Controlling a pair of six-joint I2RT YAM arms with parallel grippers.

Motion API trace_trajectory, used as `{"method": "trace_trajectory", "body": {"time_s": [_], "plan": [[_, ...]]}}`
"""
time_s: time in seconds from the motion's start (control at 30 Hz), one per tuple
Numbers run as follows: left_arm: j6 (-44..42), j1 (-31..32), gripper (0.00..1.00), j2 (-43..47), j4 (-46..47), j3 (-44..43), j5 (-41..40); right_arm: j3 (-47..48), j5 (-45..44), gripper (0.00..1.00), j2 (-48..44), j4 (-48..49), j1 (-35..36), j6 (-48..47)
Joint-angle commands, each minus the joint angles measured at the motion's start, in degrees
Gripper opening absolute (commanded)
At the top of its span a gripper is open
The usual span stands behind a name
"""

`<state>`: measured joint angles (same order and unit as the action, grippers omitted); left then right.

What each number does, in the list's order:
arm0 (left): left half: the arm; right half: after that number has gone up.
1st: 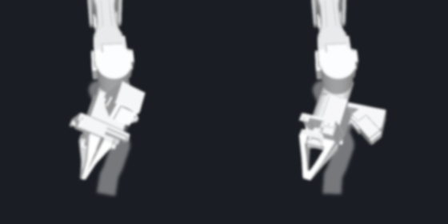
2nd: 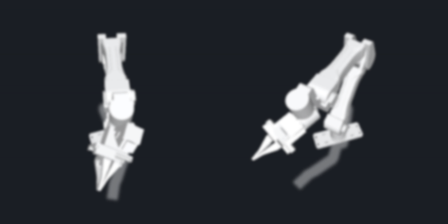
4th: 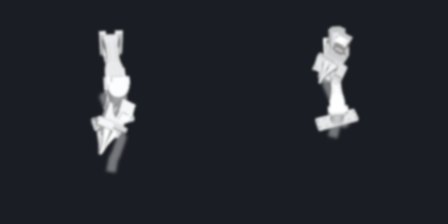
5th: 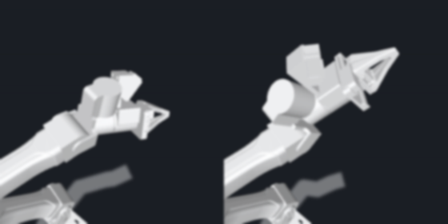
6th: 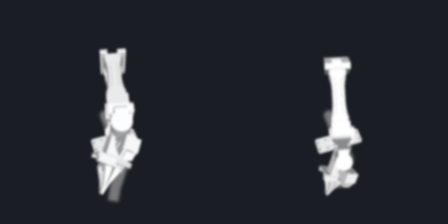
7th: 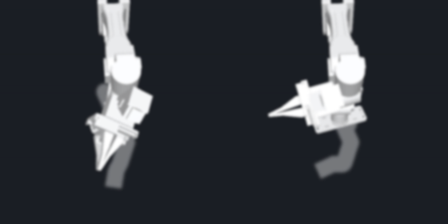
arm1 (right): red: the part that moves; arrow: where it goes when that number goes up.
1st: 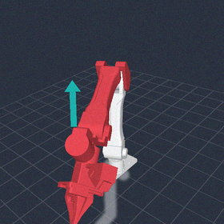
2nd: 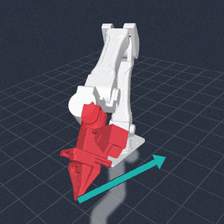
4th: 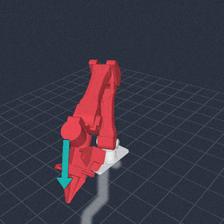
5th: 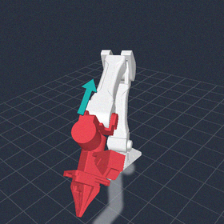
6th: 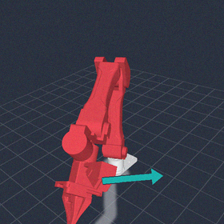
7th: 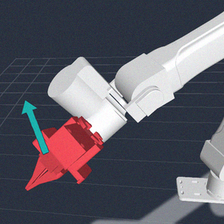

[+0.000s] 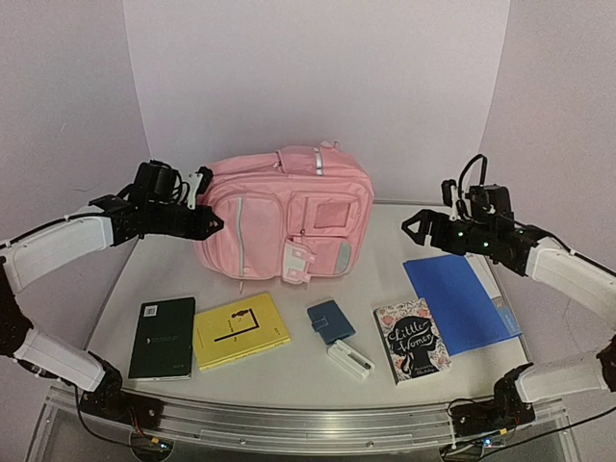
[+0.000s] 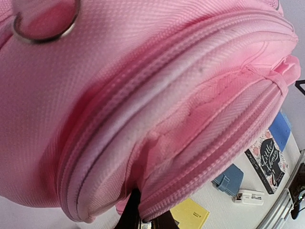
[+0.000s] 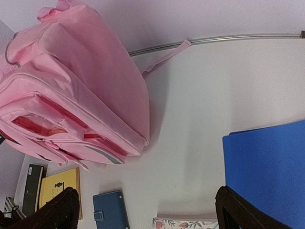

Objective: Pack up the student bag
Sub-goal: Adjust the student bag at the center of the board.

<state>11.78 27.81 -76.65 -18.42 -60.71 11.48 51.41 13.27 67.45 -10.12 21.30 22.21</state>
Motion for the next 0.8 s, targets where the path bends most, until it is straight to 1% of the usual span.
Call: {"method": "trace_trajectory", "body": {"time_s": [0.0, 0.1, 0.2, 0.33, 0.53, 0.63, 0.7, 0.77], "plan": [[-2.8, -0.2, 0.00, 4.5, -1.2, -12.4, 4.6, 4.8, -3.2, 0.98, 3.9, 4.5, 5.4, 1.0], [-1.1, -0.2, 0.00, 3.2, -5.6, -18.7, 10.1, 6.6, -4.7, 0.98, 6.4, 5.4, 9.0, 2.2], [3.3, -0.2, 0.00, 1.7, -7.8, -22.9, 13.7, 7.1, -4.5, 0.97, 8.2, 7.9, 10.5, 6.0], [12.9, -0.2, 0.00, 1.2, -6.2, -24.4, 13.3, 6.4, -3.8, 0.98, 10.4, 11.7, 12.4, 9.8], [25.9, -0.8, 0.00, -0.5, -5.0, -24.3, 9.7, 6.5, -5.2, 0.98, 13.5, 12.3, 15.0, 12.6], [30.5, -4.5, 0.00, -2.2, -4.2, -22.7, 10.6, 5.2, -6.8, 0.98, 13.3, 12.3, 15.2, 14.8], [33.8, -8.1, 0.00, -3.3, -0.9, -19.8, 14.0, 4.5, -7.5, 0.98, 13.0, 12.3, 15.2, 15.9], [35.3, -11.5, 0.00, -4.8, 1.5, -17.9, 17.6, 3.9, -7.6, 0.98, 12.7, 12.3, 15.2, 16.9]]}}
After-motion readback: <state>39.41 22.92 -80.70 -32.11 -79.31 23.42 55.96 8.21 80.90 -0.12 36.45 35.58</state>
